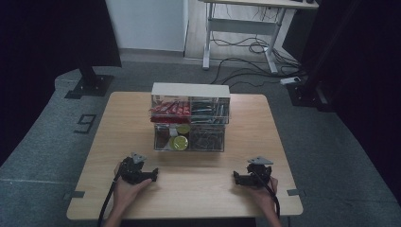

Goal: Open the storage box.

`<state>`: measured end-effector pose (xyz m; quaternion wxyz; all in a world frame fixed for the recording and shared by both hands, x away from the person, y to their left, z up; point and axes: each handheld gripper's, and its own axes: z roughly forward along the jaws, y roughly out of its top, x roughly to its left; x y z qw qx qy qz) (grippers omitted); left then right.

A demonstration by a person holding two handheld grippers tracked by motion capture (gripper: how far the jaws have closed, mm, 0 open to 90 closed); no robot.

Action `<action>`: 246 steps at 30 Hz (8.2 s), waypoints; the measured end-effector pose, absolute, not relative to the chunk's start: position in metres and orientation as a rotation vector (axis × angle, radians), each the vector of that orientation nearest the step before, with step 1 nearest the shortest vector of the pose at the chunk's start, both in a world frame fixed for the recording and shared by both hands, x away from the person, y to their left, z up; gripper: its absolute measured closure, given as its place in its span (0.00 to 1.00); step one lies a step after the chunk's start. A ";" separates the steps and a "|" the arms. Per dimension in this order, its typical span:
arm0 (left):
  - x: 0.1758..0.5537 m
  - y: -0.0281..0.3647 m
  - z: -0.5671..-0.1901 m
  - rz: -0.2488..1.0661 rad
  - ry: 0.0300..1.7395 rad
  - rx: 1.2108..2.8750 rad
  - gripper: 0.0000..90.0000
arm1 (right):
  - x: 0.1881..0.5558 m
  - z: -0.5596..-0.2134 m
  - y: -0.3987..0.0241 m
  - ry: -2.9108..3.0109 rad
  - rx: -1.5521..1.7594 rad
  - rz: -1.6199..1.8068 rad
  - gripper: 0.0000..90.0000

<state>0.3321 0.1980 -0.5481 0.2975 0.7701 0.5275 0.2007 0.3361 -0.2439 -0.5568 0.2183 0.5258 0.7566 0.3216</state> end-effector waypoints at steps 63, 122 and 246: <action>0.276 0.223 -0.458 0.497 1.224 1.766 1.00 | 0.336 -0.556 -0.244 2.080 1.453 0.901 0.05; 0.316 0.181 -0.374 0.428 1.050 1.770 1.00 | 0.333 -0.556 -0.244 2.060 1.465 0.905 0.08; 0.393 0.155 -0.316 0.462 1.083 1.768 1.00 | 0.332 -0.555 -0.245 2.049 1.446 0.928 0.21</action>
